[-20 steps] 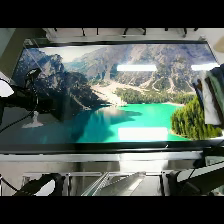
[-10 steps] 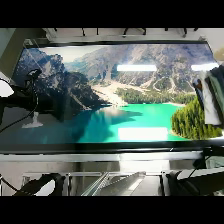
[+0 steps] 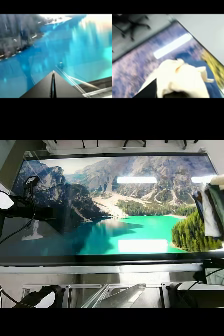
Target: Fold the shirts.
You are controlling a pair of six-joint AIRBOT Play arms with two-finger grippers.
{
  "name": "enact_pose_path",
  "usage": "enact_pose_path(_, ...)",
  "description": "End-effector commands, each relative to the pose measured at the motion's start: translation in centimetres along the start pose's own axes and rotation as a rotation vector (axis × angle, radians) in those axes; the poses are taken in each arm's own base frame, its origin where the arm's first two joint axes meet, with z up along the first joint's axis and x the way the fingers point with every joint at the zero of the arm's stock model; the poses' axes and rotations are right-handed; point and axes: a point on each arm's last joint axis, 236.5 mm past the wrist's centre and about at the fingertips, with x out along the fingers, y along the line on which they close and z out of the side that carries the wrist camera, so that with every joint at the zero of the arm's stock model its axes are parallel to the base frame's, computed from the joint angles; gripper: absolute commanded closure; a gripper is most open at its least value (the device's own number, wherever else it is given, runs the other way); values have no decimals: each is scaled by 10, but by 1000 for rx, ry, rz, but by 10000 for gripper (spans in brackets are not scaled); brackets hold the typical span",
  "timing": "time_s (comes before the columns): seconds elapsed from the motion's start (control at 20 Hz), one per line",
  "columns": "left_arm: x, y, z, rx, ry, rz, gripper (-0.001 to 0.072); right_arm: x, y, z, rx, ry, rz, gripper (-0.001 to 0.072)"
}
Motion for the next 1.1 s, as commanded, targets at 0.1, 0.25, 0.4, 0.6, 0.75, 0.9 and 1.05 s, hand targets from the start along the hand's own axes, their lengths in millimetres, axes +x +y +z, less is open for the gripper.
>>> enact_pose_path(0.1, 0, 1, 5, 32, -21, 6, 693, -26, -77, -72, 167, 278, -349, 690)
enact_pose_path(0.25, 0, 1, 5, 32, -21, 5, 694, -34, -92, -95, 207, 361, -422, 690)
enact_pose_path(0.4, 0, 1, 5, 31, -20, 5, 693, -40, -103, -111, 242, 423, -475, 690)
enact_pose_path(0.6, 0, 0, 2, 30, -9, 1, 694, -43, -110, -120, 284, 453, -516, 688)
enact_pose_path(0.75, 0, 0, 2, 31, -9, 1, 693, -46, -109, -118, 279, 449, -516, 3)
enact_pose_path(0.9, 0, 1, 6, 31, -24, 5, 694, -68, -96, -106, 269, 426, -516, 3)
enact_pose_path(1.05, 0, 1, 9, 31, -36, 6, 694, -80, -28, -81, 283, 343, -330, 9)
